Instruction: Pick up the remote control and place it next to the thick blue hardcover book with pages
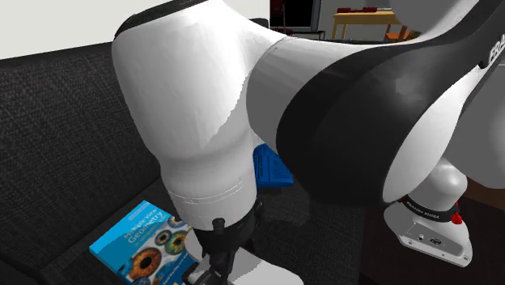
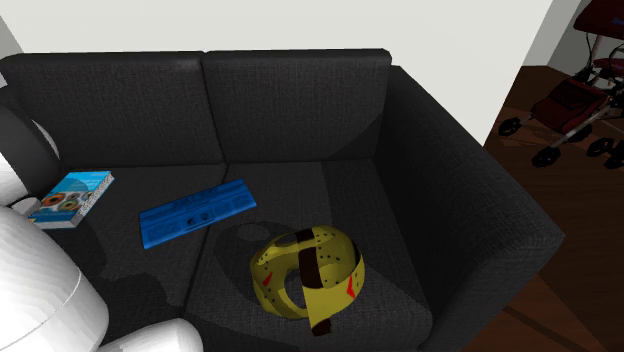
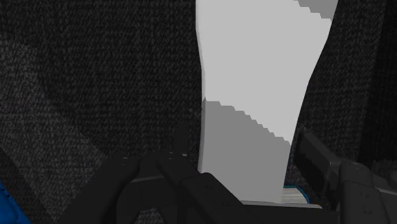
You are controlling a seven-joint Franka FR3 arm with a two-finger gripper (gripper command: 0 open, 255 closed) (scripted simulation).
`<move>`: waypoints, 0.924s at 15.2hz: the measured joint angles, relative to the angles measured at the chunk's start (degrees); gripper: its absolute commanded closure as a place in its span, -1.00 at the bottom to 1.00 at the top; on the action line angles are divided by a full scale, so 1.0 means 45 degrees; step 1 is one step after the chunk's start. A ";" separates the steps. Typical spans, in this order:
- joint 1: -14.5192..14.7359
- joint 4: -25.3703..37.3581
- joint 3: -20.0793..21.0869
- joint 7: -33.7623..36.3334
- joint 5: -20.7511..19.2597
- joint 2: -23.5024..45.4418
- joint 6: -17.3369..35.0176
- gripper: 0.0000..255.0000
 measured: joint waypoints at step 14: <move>0.0414 -0.0498 -0.0040 0.0751 -0.0746 0.1324 0.1648 1.00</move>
